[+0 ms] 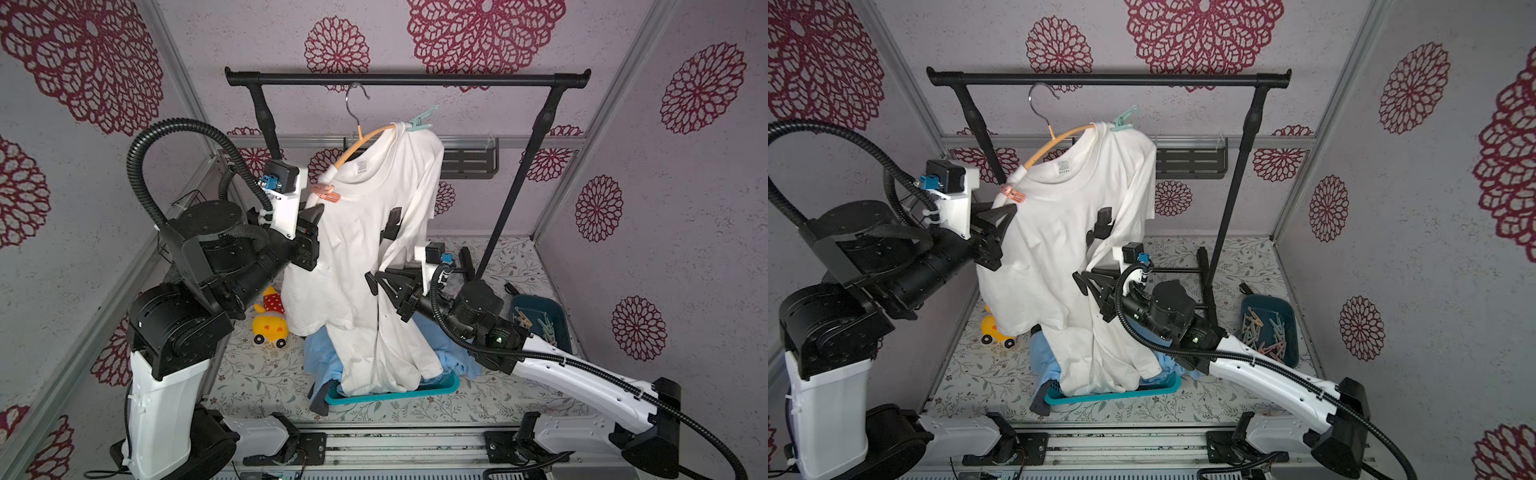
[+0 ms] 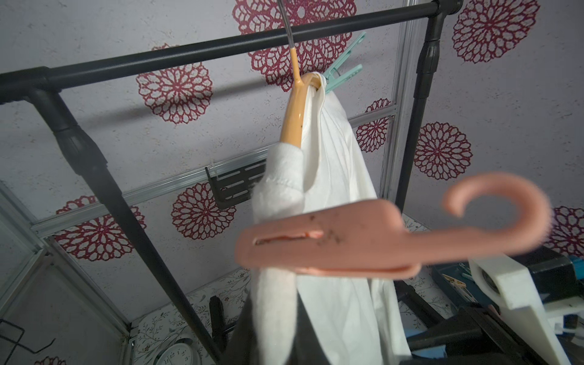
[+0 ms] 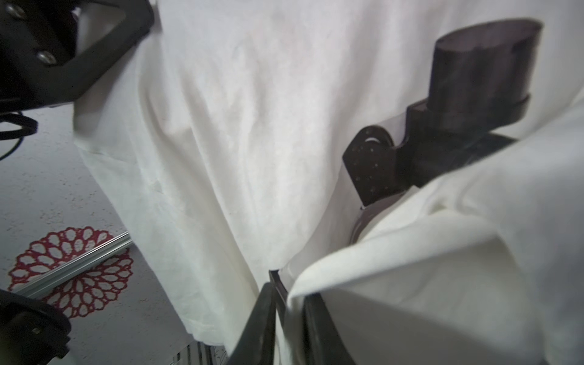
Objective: Use clothespins to secure the t-shirt on both sides of the hanger
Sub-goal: Hang the hanger on the clothesline.
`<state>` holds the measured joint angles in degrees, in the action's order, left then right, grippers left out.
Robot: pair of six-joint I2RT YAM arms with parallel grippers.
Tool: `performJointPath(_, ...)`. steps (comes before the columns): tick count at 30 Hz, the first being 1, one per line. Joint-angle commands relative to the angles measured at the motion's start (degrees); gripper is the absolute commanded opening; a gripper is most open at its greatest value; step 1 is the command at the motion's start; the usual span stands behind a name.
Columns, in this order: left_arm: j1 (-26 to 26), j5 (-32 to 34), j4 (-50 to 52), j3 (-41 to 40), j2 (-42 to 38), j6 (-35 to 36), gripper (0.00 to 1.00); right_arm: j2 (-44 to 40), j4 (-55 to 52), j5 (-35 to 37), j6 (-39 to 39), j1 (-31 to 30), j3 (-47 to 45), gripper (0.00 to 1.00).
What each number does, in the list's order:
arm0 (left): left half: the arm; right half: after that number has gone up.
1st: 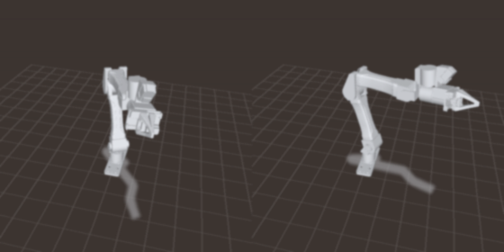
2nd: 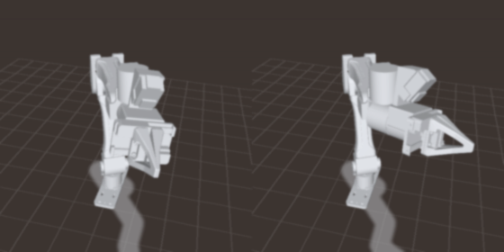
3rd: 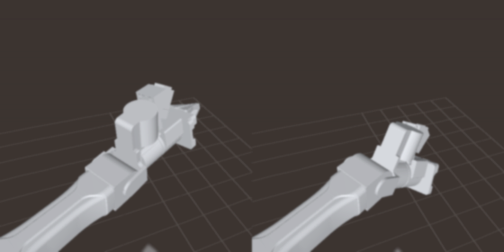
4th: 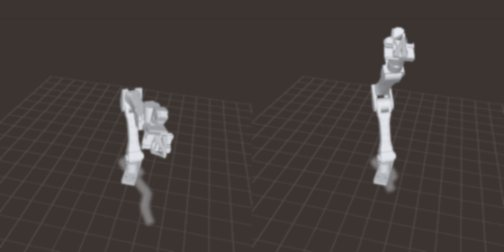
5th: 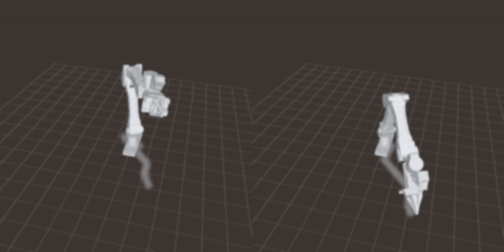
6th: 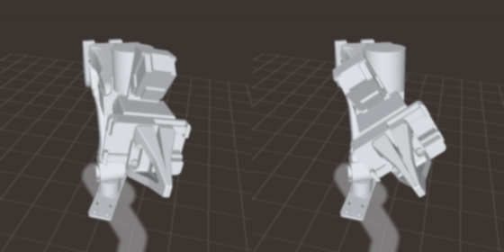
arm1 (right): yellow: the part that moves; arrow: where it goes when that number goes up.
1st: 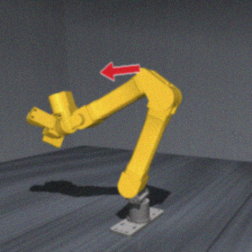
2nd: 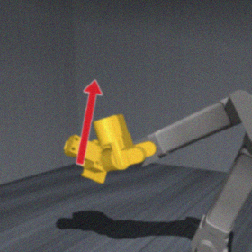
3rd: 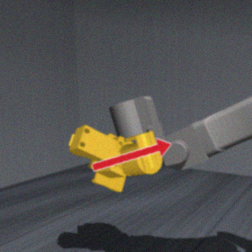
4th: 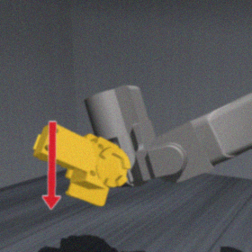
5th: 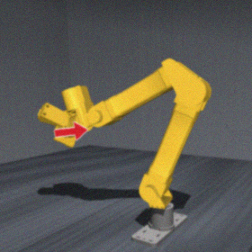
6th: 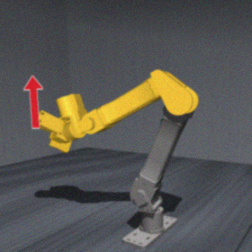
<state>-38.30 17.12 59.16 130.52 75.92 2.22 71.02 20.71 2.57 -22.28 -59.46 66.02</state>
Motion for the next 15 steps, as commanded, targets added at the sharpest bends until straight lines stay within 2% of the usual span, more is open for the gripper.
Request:
performJointPath(1, 0.59, 2.40, -8.65, 2.20, 0.54, -0.82, 0.00, -0.27, 1.56, 4.96, 2.83, -0.22, 2.52, 0.24)
performJointPath(2, 0.60, 2.24, -8.53, 2.17, 0.65, -0.98, 0.00, -0.34, 0.24, 4.61, 4.21, -0.22, 2.49, 0.32)
performJointPath(4, 0.65, 1.78, -8.01, 2.18, 0.65, -1.30, 0.00, -1.22, -2.78, 2.47, 8.07, -0.22, 1.48, 0.61)
performJointPath(5, 0.70, 1.62, -7.60, 2.11, 0.57, -1.34, 0.00, -2.11, -4.38, 1.77, 9.33, -0.22, 0.10, 0.69)
performJointPath(8, 0.69, 0.95, -7.24, 0.86, -0.10, -1.52, 0.00, -5.20, -6.01, -0.44, 13.32, -0.22, -6.27, 0.81)
performJointPath(10, 0.69, 0.84, -7.59, 0.00, -0.46, -1.68, 0.00, -6.48, -6.58, -1.77, 14.61, -0.26, -10.33, 0.85)
performJointPath(12, 0.69, 0.89, -7.75, -0.48, -0.60, -1.82, 0.00, -7.19, -7.27, -2.40, 14.52, -0.40, -13.20, 0.98)
performJointPath(15, 0.69, 0.90, -7.98, -0.78, -0.58, -2.05, 0.00, -7.94, -5.39, -2.52, 13.44, -1.00, -17.91, 0.99)
